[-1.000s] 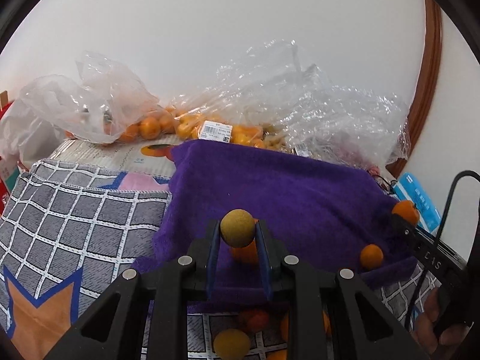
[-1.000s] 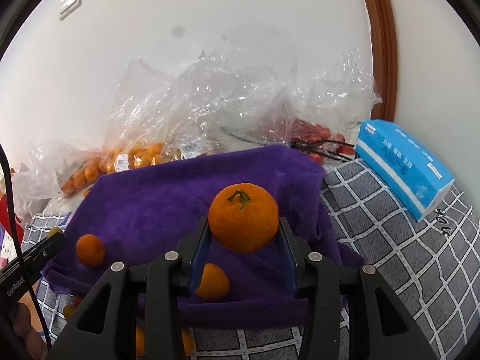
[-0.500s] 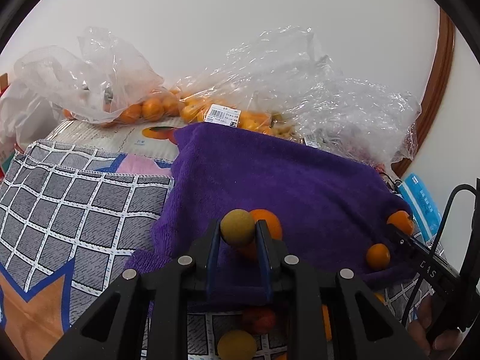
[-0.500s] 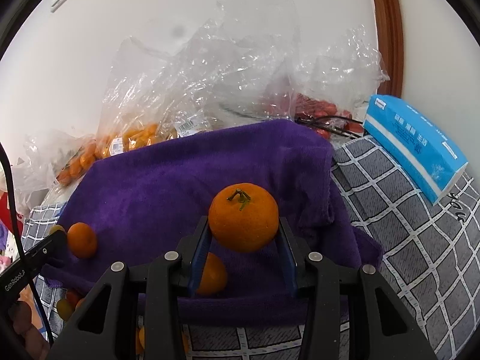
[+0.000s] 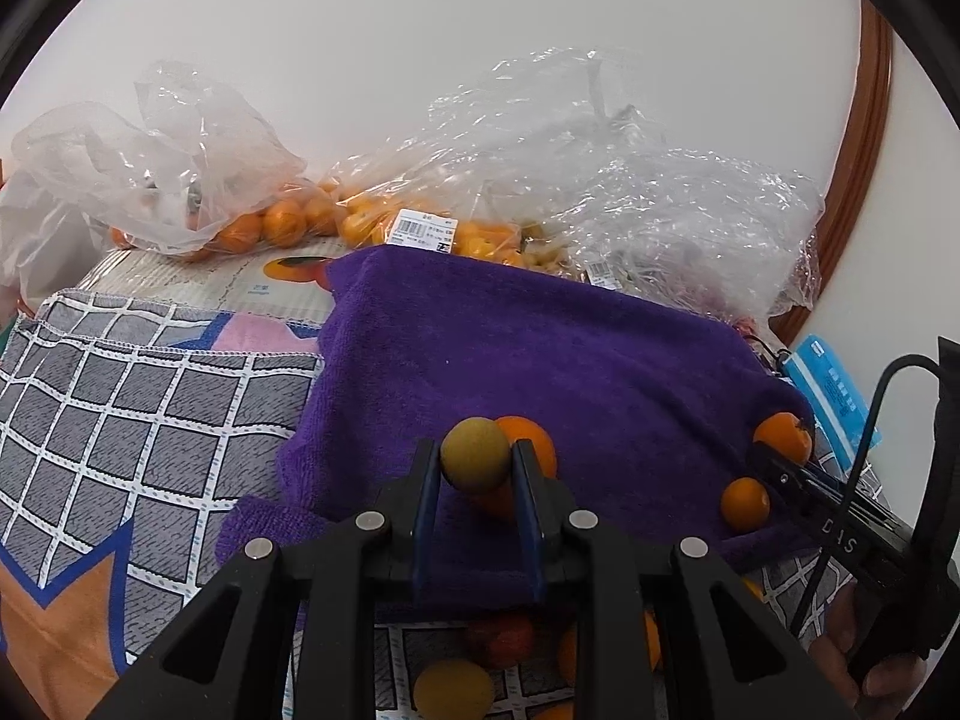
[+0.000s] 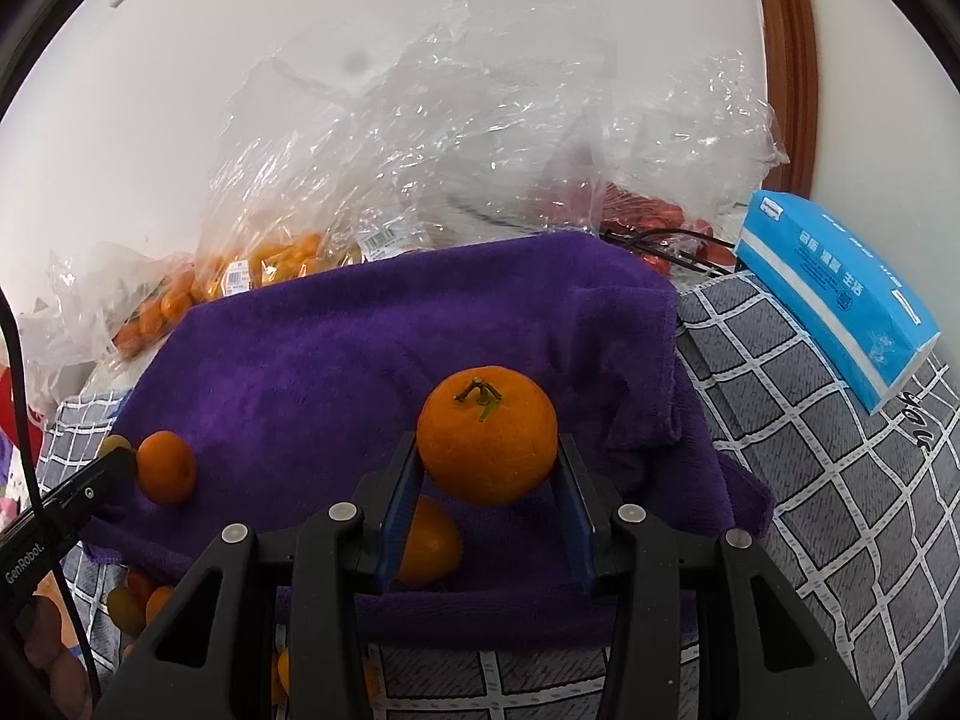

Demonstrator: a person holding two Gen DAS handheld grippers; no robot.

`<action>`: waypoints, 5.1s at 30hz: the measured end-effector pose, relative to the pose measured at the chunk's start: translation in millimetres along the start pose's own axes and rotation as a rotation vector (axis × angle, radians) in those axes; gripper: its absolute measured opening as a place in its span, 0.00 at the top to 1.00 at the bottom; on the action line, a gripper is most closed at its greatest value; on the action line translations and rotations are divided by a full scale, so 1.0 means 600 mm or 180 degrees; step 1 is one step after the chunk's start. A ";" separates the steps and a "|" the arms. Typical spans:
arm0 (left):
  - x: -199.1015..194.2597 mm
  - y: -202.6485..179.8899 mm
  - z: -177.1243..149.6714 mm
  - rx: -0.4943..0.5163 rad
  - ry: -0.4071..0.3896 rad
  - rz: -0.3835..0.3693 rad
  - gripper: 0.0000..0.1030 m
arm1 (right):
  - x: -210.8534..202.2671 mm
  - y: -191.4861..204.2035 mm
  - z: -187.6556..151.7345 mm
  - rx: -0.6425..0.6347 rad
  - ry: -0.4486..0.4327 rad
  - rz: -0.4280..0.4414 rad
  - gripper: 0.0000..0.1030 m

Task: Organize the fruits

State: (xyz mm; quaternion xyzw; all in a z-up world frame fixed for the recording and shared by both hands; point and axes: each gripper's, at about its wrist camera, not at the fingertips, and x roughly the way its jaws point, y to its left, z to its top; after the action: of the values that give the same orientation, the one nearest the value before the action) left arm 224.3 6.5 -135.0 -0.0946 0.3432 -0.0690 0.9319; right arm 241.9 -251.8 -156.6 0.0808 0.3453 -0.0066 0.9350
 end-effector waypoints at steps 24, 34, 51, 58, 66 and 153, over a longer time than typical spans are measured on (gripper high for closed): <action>0.007 -0.015 -0.009 0.0083 0.0070 -0.0090 0.66 | -0.030 0.010 -0.004 -0.0066 -0.0290 0.0035 0.53; 0.002 -0.005 -0.007 -0.0049 0.0047 -0.0071 0.63 | -0.049 0.024 -0.004 -0.0157 -0.0411 -0.0009 0.50; -0.029 -0.020 -0.013 0.0020 -0.0162 -0.0005 0.62 | -0.123 0.005 -0.011 0.0037 -0.0365 -0.0056 0.50; -0.043 -0.024 -0.011 0.0068 -0.0255 0.0054 0.62 | -0.161 0.004 -0.035 -0.0053 -0.0382 -0.0247 0.47; -0.074 -0.029 0.005 0.0063 -0.0296 0.0090 0.62 | -0.193 -0.004 -0.045 -0.0059 -0.0372 -0.0316 0.47; -0.138 0.113 -0.128 -0.0181 0.0349 0.0217 0.60 | -0.083 0.071 -0.097 -0.0369 0.0317 0.0341 0.64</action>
State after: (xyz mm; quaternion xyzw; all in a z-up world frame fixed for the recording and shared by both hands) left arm 116.2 78.5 -155.4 -0.1054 0.3986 -0.0325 0.9105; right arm 169.4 -203.0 -161.6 0.0452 0.3863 0.0675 0.9188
